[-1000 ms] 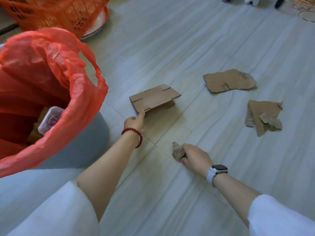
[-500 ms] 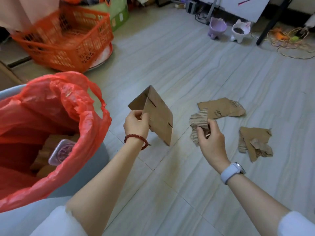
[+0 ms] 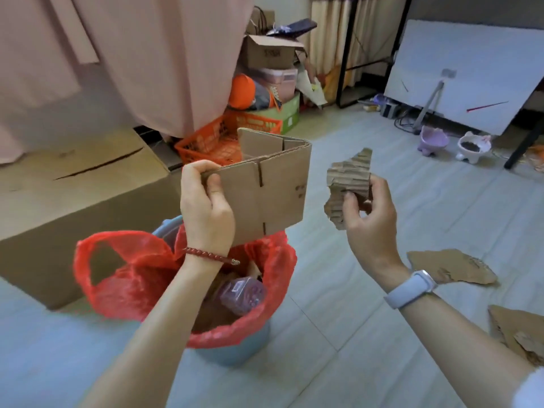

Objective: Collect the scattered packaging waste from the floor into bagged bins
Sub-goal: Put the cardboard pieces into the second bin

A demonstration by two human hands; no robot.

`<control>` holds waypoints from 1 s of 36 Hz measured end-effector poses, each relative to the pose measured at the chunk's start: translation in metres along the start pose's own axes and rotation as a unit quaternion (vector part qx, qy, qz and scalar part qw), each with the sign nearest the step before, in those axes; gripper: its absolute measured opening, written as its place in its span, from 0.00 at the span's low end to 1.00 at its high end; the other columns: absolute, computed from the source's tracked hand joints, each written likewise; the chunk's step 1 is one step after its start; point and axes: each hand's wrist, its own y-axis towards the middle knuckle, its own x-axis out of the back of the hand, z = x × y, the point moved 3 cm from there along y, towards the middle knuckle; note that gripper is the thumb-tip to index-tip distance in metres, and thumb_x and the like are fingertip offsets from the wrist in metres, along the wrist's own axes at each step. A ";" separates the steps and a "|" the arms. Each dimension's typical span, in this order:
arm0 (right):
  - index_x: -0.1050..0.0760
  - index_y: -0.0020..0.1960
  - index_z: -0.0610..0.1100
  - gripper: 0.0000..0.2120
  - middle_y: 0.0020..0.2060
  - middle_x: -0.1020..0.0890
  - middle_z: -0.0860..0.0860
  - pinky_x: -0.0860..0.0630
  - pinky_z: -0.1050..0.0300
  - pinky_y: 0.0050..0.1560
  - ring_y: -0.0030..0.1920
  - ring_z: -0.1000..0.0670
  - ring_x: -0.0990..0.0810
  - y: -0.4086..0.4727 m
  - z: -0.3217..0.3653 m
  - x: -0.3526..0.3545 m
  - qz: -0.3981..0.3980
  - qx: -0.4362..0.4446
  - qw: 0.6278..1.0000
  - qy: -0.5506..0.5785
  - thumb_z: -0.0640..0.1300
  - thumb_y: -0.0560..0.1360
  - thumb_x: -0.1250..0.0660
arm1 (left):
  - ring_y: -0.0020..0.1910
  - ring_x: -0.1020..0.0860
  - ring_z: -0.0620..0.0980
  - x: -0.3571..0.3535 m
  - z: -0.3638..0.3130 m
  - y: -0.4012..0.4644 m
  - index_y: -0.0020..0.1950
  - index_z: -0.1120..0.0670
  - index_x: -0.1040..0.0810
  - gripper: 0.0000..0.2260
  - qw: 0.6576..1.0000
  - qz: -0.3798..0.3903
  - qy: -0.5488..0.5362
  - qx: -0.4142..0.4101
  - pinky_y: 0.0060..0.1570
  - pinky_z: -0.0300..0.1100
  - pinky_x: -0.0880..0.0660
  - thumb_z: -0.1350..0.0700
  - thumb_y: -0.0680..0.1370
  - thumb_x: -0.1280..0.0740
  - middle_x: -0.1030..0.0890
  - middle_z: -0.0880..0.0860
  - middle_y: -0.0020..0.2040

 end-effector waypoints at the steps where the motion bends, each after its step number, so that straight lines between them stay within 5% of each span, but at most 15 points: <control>1: 0.29 0.57 0.40 0.11 0.44 0.25 0.61 0.29 0.73 0.43 0.43 0.67 0.25 -0.001 0.007 -0.012 0.010 0.001 1.000 0.010 0.33 0.76 0.40 | 0.41 0.30 0.38 0.015 0.006 0.004 0.49 0.54 0.32 0.06 1.000 -0.005 0.006 0.003 0.44 0.27 0.34 0.63 0.76 0.45 0.30 0.43 0.42; 9: 0.33 0.61 0.47 0.15 0.37 0.22 0.58 0.28 0.56 0.41 0.36 0.56 0.25 -0.024 0.020 -0.092 0.128 -0.034 0.991 -0.021 0.38 0.75 0.38 | 0.42 0.31 0.42 0.084 0.051 -0.024 0.47 0.63 0.26 0.05 0.990 0.066 0.125 -0.009 0.47 0.22 0.36 0.67 0.75 0.41 0.27 0.54 0.43; 15: 0.34 0.66 0.48 0.22 0.49 0.18 0.45 0.28 0.53 0.48 0.49 0.42 0.21 -0.046 0.003 -0.122 0.190 -0.055 0.974 -0.107 0.38 0.74 0.38 | 0.44 0.27 0.48 0.070 0.083 -0.062 0.45 0.60 0.25 0.05 0.963 0.227 0.138 0.037 0.46 0.27 0.36 0.66 0.74 0.40 0.25 0.53 0.42; 17: 0.34 0.68 0.47 0.23 0.51 0.19 0.45 0.29 0.53 0.52 0.52 0.42 0.22 -0.048 -0.002 -0.126 0.222 -0.071 0.962 -0.140 0.39 0.74 0.38 | 0.49 0.25 0.53 0.062 0.097 -0.072 0.49 0.58 0.24 0.07 0.921 0.332 0.184 0.086 0.50 0.35 0.34 0.65 0.75 0.39 0.23 0.55 0.47; 19: 0.34 0.69 0.46 0.23 0.54 0.20 0.46 0.31 0.56 0.56 0.57 0.44 0.24 -0.050 -0.009 -0.130 0.299 -0.087 0.931 -0.190 0.40 0.74 0.37 | 0.57 0.25 0.54 0.055 0.109 -0.083 0.57 0.53 0.23 0.11 0.837 0.458 0.269 0.132 0.56 0.41 0.30 0.59 0.78 0.41 0.22 0.55 0.55; 21: 0.32 0.68 0.45 0.21 0.61 0.23 0.46 0.35 0.59 0.61 0.63 0.47 0.27 -0.055 -0.014 -0.133 0.385 -0.078 0.887 -0.242 0.43 0.75 0.37 | 0.60 0.26 0.54 0.056 0.111 -0.088 0.63 0.48 0.26 0.14 0.787 0.500 0.337 0.133 0.58 0.45 0.29 0.54 0.79 0.42 0.23 0.53 0.60; 23: 0.28 0.66 0.45 0.18 0.63 0.24 0.48 0.37 0.63 0.62 0.65 0.49 0.29 -0.057 -0.015 -0.131 0.417 -0.057 0.872 -0.249 0.43 0.76 0.38 | 0.61 0.27 0.54 0.059 0.106 -0.084 0.65 0.48 0.29 0.16 0.810 0.454 0.356 0.103 0.57 0.48 0.28 0.52 0.78 0.43 0.26 0.52 0.62; 27: 0.23 0.59 0.43 0.13 0.58 0.21 0.48 0.35 0.65 0.61 0.60 0.50 0.25 -0.056 -0.010 -0.119 0.357 -0.056 0.912 -0.195 0.38 0.76 0.39 | 0.61 0.28 0.53 0.059 0.094 -0.072 0.65 0.51 0.29 0.16 0.868 0.382 0.308 0.075 0.56 0.49 0.28 0.53 0.78 0.42 0.26 0.52 0.62; 29: 0.21 0.56 0.42 0.12 0.55 0.19 0.48 0.31 0.60 0.61 0.57 0.49 0.23 -0.053 -0.010 -0.111 0.323 -0.069 0.929 -0.166 0.37 0.76 0.39 | 0.60 0.27 0.54 0.053 0.086 -0.066 0.64 0.52 0.28 0.14 0.881 0.372 0.287 0.063 0.56 0.50 0.29 0.54 0.78 0.41 0.25 0.52 0.61; 36: 0.22 0.56 0.40 0.12 0.49 0.18 0.49 0.32 0.72 0.47 0.48 0.54 0.23 -0.037 -0.028 -0.035 0.256 -0.146 0.946 -0.137 0.36 0.76 0.40 | 0.58 0.27 0.55 -0.017 0.038 -0.061 0.59 0.53 0.24 0.12 0.902 0.364 0.229 0.019 0.56 0.51 0.29 0.56 0.78 0.40 0.24 0.53 0.58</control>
